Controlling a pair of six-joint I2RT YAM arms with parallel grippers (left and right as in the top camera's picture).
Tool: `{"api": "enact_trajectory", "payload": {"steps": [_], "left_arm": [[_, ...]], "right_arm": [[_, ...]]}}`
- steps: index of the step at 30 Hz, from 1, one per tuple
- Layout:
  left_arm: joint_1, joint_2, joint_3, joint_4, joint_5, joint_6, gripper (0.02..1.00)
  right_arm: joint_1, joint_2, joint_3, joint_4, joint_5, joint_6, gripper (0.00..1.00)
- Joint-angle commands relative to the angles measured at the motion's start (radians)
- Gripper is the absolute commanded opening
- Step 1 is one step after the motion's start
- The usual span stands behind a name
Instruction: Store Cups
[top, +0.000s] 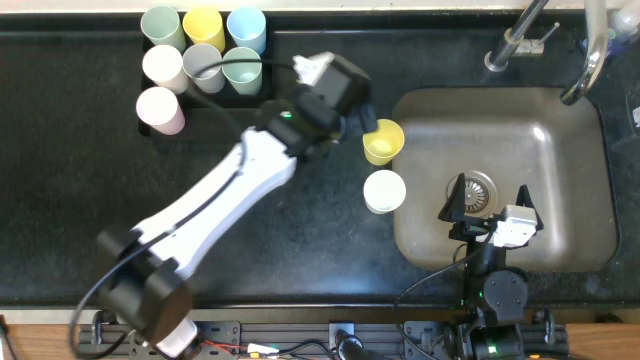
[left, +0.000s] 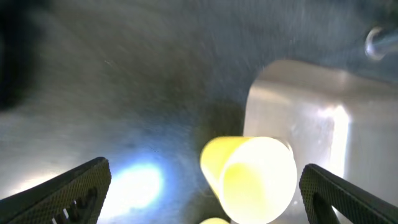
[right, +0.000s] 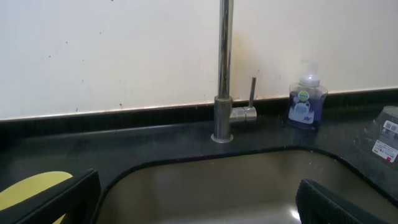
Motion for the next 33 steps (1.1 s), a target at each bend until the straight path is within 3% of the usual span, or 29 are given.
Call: {"api": "enact_trajectory", "payload": {"steps": [1, 16, 30, 31, 33], "left_arm": [[-0.013, 0.075, 0.099, -0.01, 0.068, -0.043, 0.998], [-0.025, 0.193, 0.134, -0.122, 0.23, -0.086, 0.998], [-0.02, 0.241, 0.134, -0.167, 0.225, -0.111, 1.0], [-0.018, 0.241, 0.134, -0.167, 0.22, -0.111, 0.974], [-0.014, 0.241, 0.134, -0.166, 0.21, -0.112, 0.757]], "right_arm": [[0.003, -0.007, -0.013, 0.005, 0.005, 0.0, 0.998], [0.003, -0.007, -0.013, 0.005, 0.005, 0.0, 0.996], [0.003, -0.007, -0.013, 0.005, 0.005, 0.0, 0.998], [0.003, -0.007, -0.013, 0.005, 0.005, 0.0, 0.998], [0.003, -0.007, -0.013, 0.005, 0.005, 0.0, 0.996]]}}
